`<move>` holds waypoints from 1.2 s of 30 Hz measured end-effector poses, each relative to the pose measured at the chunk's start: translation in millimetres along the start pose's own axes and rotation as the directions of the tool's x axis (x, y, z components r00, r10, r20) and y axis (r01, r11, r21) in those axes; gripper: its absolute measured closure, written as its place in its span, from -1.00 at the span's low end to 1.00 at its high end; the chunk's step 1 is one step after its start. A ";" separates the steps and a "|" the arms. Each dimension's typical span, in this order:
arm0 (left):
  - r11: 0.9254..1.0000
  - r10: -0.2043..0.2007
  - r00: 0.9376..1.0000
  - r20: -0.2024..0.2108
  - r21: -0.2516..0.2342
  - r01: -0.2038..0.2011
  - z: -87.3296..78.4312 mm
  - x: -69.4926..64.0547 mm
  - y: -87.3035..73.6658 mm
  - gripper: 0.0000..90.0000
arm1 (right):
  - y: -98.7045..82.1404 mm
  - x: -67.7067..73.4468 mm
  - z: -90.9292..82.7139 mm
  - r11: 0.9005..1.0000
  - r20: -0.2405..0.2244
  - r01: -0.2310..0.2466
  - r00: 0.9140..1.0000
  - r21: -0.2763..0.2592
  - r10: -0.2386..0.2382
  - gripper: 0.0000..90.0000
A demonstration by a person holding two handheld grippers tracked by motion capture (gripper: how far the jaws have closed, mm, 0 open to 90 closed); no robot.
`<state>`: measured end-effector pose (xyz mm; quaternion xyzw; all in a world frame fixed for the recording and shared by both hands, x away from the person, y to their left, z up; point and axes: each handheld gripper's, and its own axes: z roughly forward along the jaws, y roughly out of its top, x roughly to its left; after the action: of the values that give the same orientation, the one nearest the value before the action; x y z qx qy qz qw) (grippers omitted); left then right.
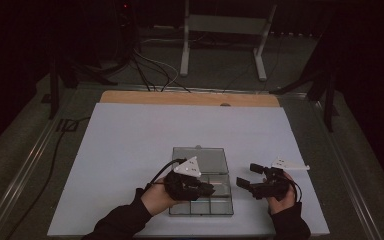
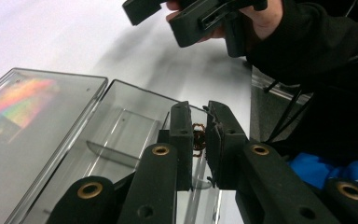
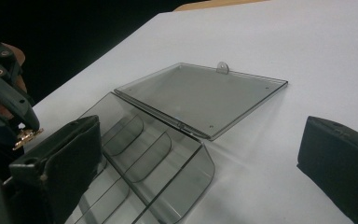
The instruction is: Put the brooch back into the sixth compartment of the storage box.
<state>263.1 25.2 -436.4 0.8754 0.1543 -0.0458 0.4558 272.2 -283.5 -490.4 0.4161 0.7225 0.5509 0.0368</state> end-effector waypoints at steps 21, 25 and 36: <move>0.999 0.025 0.996 0.084 0.038 -0.028 38.0 -7.4 4.2 0.86 | 0.0 -0.7 -0.7 1.000 -0.002 -0.003 1.000 -0.001 0.003 -1.00; 0.998 0.035 0.995 0.089 0.053 -0.040 43.0 -7.9 3.0 0.86 | 0.0 -0.8 -0.6 1.000 -0.002 -0.003 1.000 -0.001 0.003 -1.00; 0.996 0.021 0.995 0.099 0.080 -0.029 54.5 -4.7 -1.7 0.86 | -0.1 -0.6 -0.7 1.000 -0.002 -0.005 1.000 -0.001 0.005 -1.00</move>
<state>261.5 -19.2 -468.3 0.8918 0.1185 -0.0893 0.4275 272.2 -284.4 -490.4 0.4174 0.7211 0.5519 0.0351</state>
